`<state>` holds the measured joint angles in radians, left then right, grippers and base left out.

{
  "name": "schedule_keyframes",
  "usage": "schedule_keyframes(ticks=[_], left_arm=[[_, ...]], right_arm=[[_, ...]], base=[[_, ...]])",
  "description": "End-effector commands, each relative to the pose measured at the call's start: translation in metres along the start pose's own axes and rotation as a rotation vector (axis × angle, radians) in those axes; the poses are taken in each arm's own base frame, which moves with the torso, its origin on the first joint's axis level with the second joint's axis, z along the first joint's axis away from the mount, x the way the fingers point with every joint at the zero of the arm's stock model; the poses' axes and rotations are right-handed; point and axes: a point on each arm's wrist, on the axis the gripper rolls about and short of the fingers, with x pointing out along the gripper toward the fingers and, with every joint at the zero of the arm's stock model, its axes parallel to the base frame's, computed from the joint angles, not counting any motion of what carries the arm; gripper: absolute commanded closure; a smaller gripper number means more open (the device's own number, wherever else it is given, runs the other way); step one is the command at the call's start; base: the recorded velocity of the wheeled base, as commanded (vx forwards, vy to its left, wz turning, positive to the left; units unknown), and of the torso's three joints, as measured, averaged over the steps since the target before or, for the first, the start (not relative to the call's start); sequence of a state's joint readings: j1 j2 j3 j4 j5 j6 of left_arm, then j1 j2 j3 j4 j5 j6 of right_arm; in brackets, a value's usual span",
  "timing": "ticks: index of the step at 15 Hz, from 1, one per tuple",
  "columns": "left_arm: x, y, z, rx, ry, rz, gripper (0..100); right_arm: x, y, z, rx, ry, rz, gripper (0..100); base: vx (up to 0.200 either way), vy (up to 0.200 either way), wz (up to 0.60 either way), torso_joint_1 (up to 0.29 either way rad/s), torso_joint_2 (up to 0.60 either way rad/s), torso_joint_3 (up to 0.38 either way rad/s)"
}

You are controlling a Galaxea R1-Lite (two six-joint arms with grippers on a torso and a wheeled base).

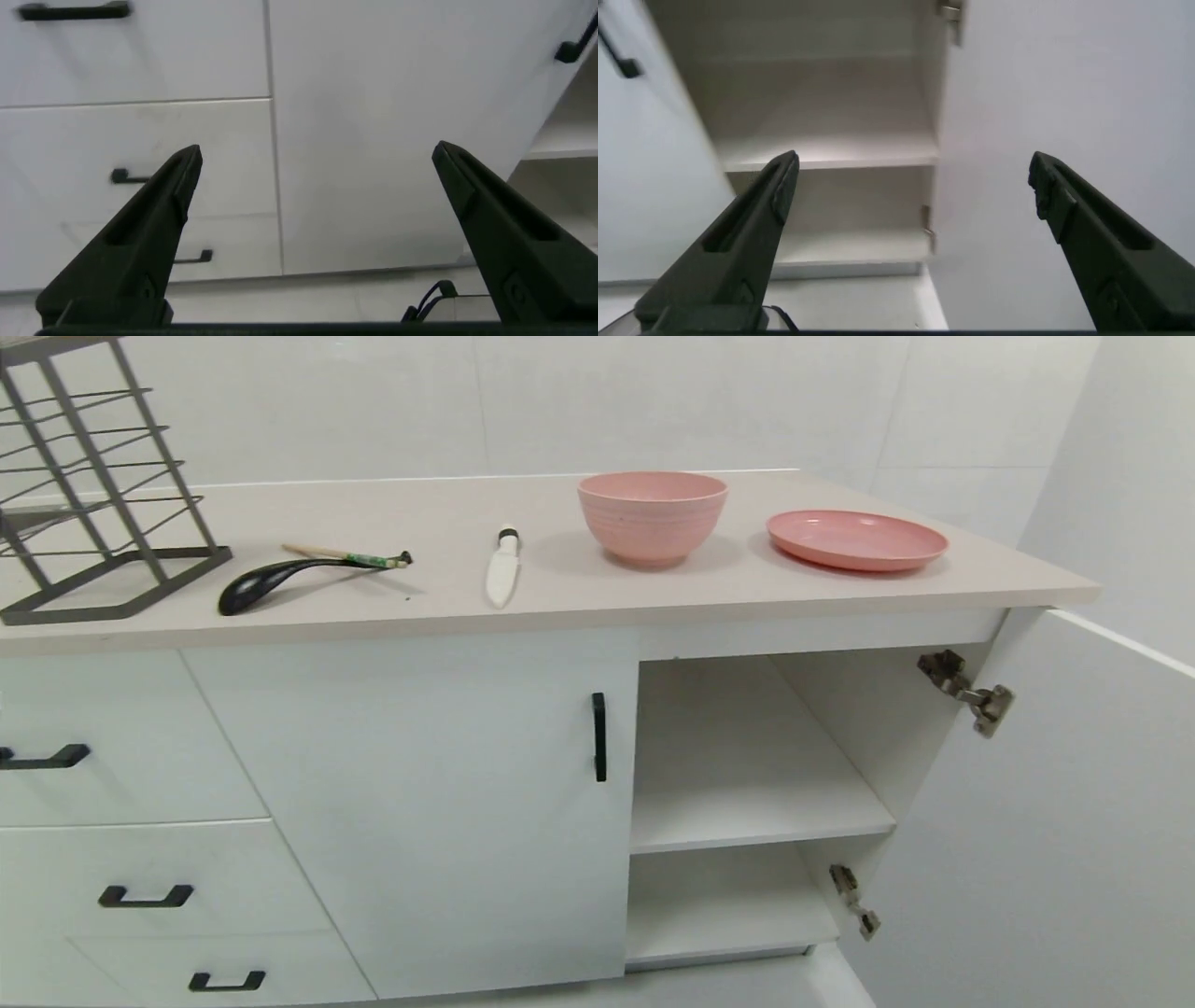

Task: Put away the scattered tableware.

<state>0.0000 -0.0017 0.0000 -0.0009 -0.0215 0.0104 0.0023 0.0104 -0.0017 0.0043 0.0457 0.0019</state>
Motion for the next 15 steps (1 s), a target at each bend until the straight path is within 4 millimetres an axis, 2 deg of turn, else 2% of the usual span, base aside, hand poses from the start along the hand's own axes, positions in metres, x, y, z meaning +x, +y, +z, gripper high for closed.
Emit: schedule_keyframes(ticks=[1,4,8,15], left_arm=[[0.0001,0.0000,0.0001,0.000,0.001,0.002,0],[0.0001,0.0000,0.0003,-0.004,0.000,0.003,0],[0.0001,0.0000,0.0001,-0.004,0.001,0.003,0],[0.0001,0.0000,0.0001,-0.004,0.001,0.002,0]], right_arm=[[0.0002,-0.0001,0.0000,-0.002,0.002,-0.001,0],[0.0002,0.0000,0.0000,-0.002,0.002,-0.002,0],[0.0002,0.0000,0.0000,-0.002,0.002,-0.002,0],[0.0002,-0.0001,0.0000,-0.002,0.002,-0.004,0]], base=[[0.000,0.000,0.00,0.000,0.00,0.000],[0.000,0.000,0.00,0.040,-0.06,-0.012],[0.000,0.000,0.00,0.218,-0.09,-0.098],[0.000,0.000,0.00,0.221,-0.55,-0.210]])
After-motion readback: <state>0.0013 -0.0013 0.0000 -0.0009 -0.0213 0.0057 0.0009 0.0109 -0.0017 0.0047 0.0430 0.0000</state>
